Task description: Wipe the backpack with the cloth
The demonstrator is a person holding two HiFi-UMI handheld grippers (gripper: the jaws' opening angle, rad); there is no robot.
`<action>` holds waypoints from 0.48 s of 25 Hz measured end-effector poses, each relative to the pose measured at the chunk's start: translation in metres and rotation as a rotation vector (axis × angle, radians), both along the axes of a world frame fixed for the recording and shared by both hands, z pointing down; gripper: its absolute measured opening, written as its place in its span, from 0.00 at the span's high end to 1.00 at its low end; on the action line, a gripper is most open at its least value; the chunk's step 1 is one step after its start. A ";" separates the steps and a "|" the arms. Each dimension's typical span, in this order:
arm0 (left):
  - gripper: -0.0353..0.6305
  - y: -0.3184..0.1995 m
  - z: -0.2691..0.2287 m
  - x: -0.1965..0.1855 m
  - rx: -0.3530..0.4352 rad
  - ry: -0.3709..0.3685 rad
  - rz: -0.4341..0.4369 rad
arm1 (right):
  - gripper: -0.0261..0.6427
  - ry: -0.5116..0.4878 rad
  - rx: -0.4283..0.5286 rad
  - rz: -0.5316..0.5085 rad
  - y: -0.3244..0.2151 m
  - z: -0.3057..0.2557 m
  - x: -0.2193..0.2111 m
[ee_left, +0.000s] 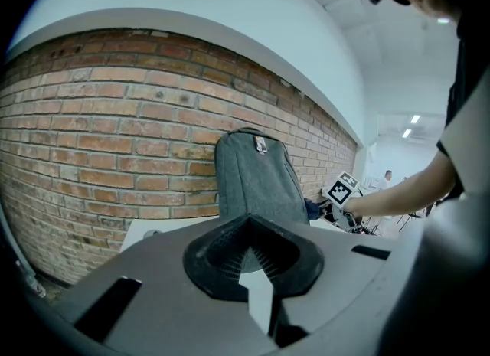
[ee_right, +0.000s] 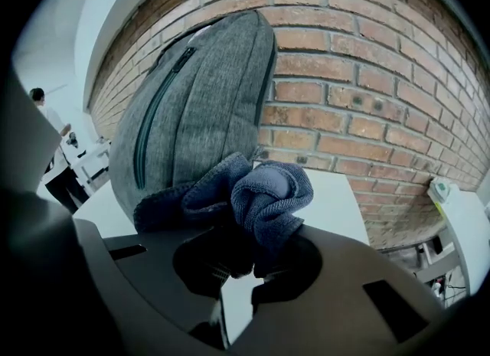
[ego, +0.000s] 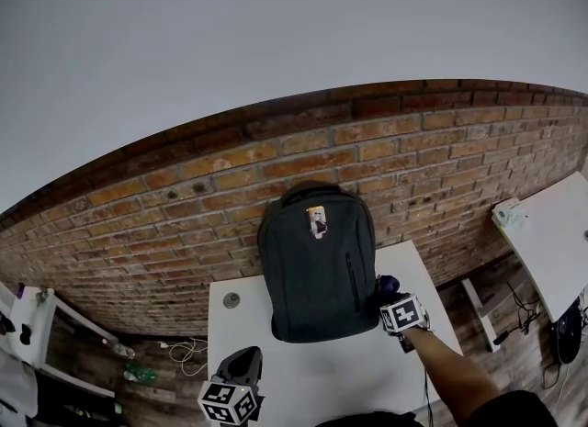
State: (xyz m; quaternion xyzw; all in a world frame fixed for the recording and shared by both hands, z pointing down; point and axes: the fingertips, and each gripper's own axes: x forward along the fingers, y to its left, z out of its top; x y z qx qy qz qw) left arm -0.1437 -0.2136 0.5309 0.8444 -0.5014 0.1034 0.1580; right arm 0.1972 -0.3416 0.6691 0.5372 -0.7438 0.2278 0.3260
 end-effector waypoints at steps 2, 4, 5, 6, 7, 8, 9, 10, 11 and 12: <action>0.96 0.000 0.001 0.001 -0.001 0.003 0.005 | 0.91 0.007 -0.025 -0.003 0.013 0.012 0.000; 0.96 -0.002 0.001 0.003 0.000 0.005 0.012 | 0.91 0.006 -0.054 0.005 0.026 0.024 0.001; 0.96 -0.003 0.001 0.003 0.000 0.005 0.015 | 0.91 0.002 -0.065 0.012 0.031 0.029 0.001; 0.96 -0.004 0.001 0.004 0.001 0.006 0.018 | 0.91 -0.005 -0.073 0.022 0.035 0.033 0.001; 0.96 -0.006 0.001 0.004 0.002 0.006 0.022 | 0.91 -0.012 -0.080 0.033 0.039 0.036 0.000; 0.96 -0.007 0.001 0.005 0.003 0.006 0.026 | 0.91 -0.018 -0.085 0.044 0.041 0.039 0.000; 0.96 -0.008 0.001 0.006 0.004 0.006 0.030 | 0.91 -0.022 -0.089 0.053 0.042 0.041 0.000; 0.96 -0.009 0.002 0.008 0.005 0.007 0.034 | 0.91 -0.023 -0.093 0.058 0.044 0.043 0.000; 0.96 -0.010 0.002 0.009 0.006 0.008 0.036 | 0.91 -0.023 -0.099 0.061 0.046 0.044 0.001; 0.96 -0.010 0.002 0.011 0.007 0.009 0.038 | 0.90 -0.026 -0.106 0.063 0.049 0.046 0.001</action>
